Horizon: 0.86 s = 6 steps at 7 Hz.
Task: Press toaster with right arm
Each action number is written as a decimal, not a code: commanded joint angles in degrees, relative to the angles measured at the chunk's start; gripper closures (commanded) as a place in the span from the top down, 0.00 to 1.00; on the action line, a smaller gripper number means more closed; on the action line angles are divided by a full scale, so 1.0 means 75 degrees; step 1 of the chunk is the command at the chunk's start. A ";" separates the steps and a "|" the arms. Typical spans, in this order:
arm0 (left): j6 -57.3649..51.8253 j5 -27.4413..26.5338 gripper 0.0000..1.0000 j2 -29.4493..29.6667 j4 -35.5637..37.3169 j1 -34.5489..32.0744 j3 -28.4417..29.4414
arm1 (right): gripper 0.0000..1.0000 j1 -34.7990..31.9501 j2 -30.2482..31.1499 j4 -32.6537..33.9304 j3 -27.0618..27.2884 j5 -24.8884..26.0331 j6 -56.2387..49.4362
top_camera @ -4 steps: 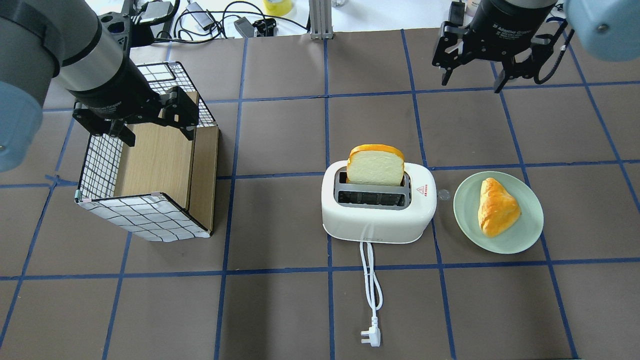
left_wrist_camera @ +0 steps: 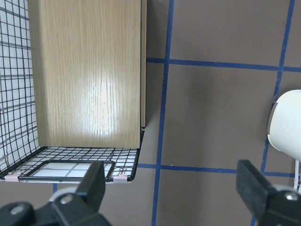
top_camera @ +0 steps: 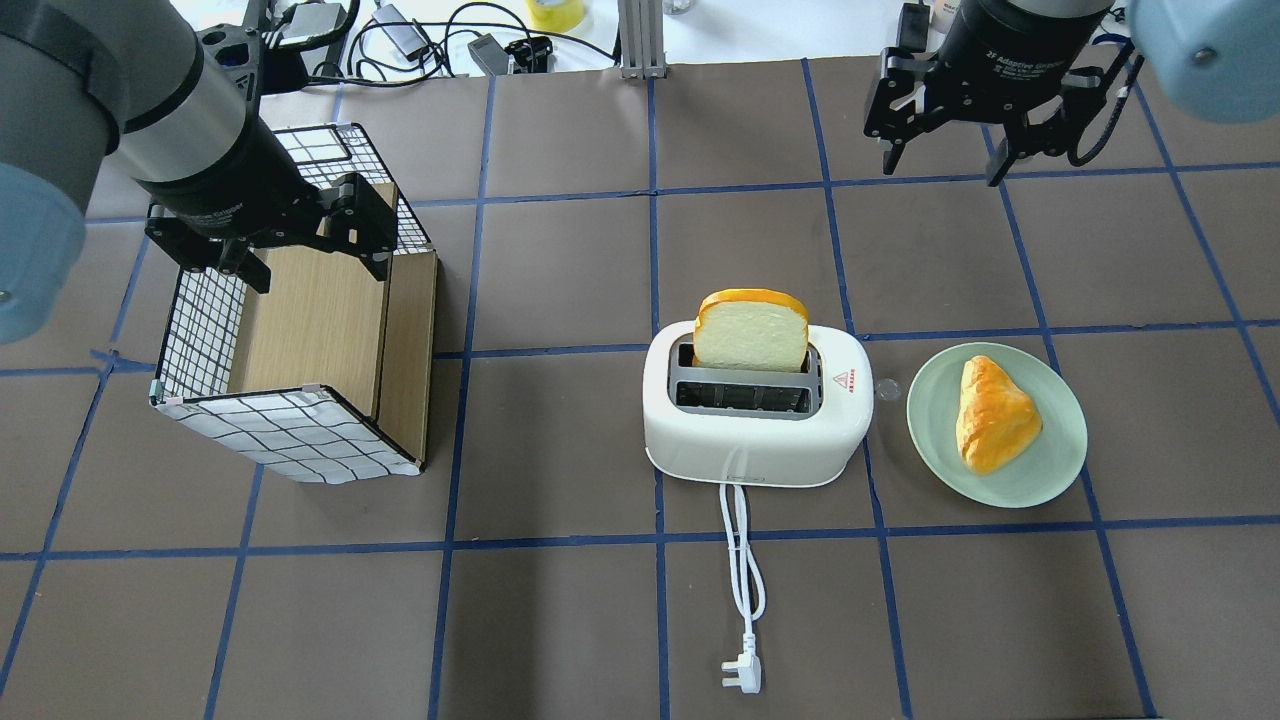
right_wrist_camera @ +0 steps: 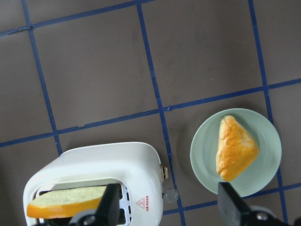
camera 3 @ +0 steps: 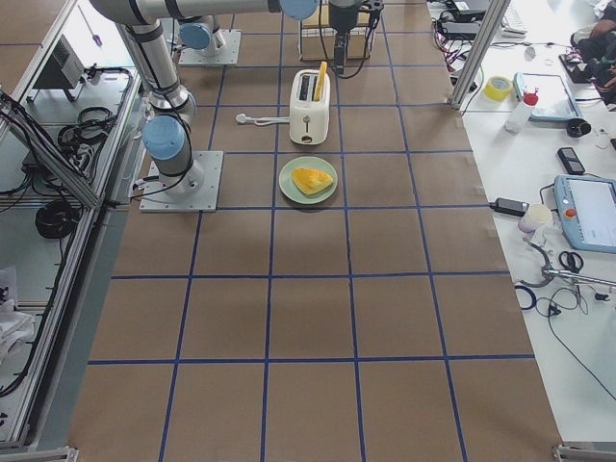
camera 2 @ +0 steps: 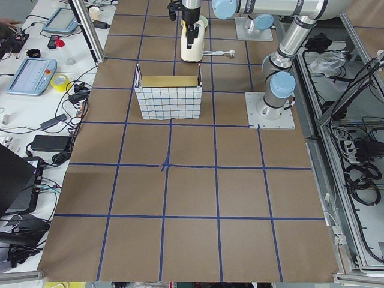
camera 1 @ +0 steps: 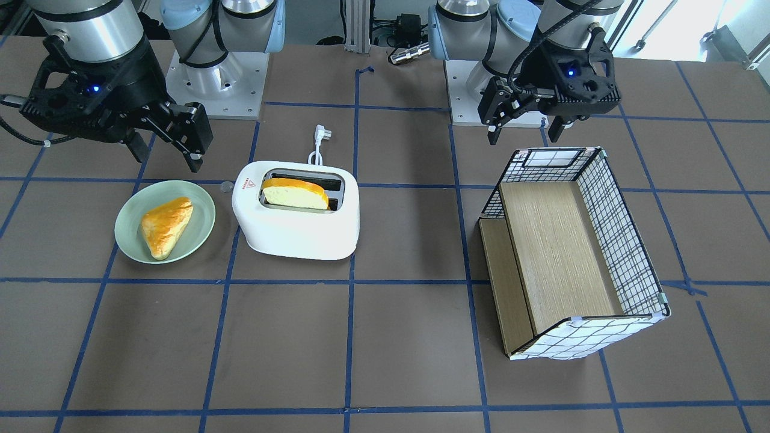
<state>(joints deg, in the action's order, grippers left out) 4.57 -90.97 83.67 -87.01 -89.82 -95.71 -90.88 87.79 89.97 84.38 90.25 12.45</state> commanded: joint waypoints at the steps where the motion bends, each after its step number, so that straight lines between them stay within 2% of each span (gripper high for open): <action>1: 0.0000 0.0000 1.00 0.0000 0.0000 0.0000 0.0000 | 0.31 0.0012 -0.0010 -0.0520 0.0012 -0.0080 -0.0019; 2: 0.0000 0.0000 1.00 0.0000 0.0000 0.0000 0.0000 | 0.07 0.0128 -0.0045 -0.0721 0.0058 -0.0533 -0.0193; 3: 0.0000 0.0000 1.00 0.0000 0.0000 0.0000 0.0000 | 0.00 0.0268 -0.0138 -0.0989 0.0209 -0.1176 -0.0380; 6: 0.0000 0.0000 1.00 0.0000 0.0000 0.0000 0.0000 | 0.00 0.0807 -0.0139 -0.1062 0.0795 -0.1287 -0.1889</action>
<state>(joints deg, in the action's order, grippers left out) 4.57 -90.97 83.67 -87.01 -89.82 -95.71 -86.32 86.77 82.35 88.49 80.98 2.94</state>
